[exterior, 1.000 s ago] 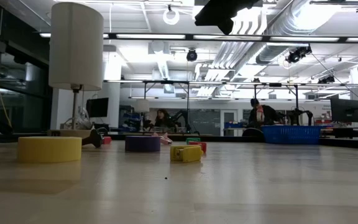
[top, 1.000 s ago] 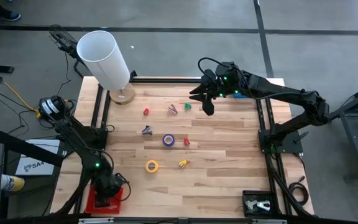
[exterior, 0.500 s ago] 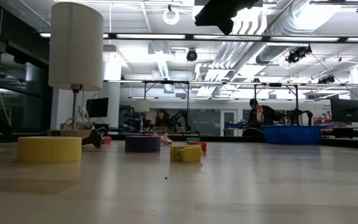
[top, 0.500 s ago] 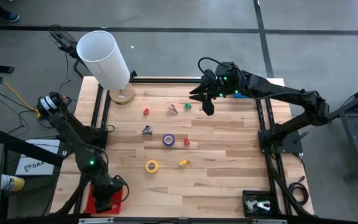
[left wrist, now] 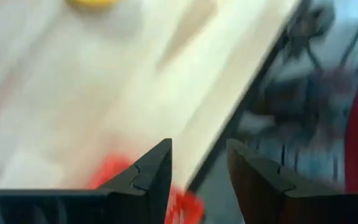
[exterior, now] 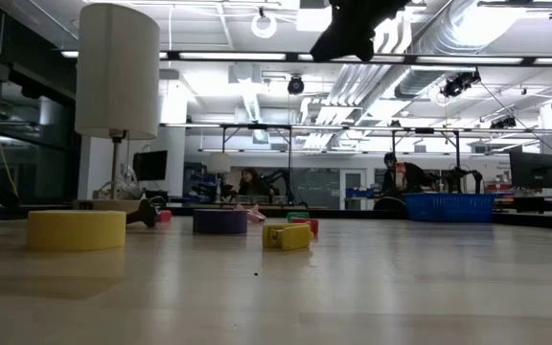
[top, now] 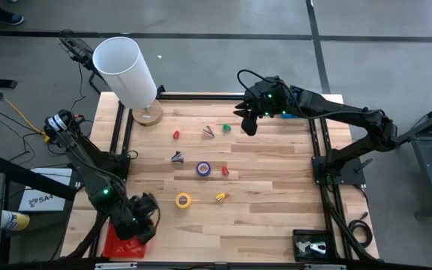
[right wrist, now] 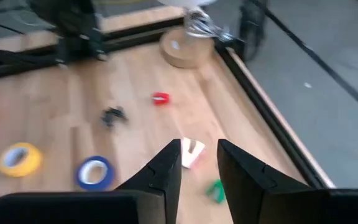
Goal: Pick and place Stapler, Stapler remover, tape
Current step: Put the green stapler into the red bin
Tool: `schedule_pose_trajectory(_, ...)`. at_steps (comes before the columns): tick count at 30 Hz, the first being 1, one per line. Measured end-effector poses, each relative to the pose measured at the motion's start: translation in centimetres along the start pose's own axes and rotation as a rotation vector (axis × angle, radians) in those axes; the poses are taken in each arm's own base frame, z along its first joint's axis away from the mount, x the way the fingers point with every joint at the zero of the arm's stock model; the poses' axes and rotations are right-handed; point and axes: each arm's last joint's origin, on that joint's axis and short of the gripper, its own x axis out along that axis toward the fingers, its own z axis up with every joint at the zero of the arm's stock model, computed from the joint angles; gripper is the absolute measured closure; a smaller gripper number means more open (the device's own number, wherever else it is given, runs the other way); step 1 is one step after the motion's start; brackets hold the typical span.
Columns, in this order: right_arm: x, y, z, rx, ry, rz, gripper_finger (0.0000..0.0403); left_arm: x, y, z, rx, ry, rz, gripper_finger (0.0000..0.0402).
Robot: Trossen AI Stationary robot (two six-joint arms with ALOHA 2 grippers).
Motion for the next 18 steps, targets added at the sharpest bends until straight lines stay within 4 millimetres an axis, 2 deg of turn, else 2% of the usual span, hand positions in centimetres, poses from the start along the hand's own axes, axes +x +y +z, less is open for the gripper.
schedule_pose_trajectory(6,0.7,-0.2,-0.6,0.056,0.058,-0.052,0.0256,0.4,0.6,2.8,-0.064,-0.141,0.064,0.0252)
schedule_pose_trajectory(12,4.2,-0.4,-2.5,0.155,0.209,-0.065,0.0186,0.3,1.4,4.9,-0.032,-0.233,0.143,0.0252)
schedule_pose_trajectory(18,8.1,-0.6,-4.5,0.207,0.323,-0.088,0.0156,-2.1,2.9,5.4,0.013,-0.407,0.225,0.0252)
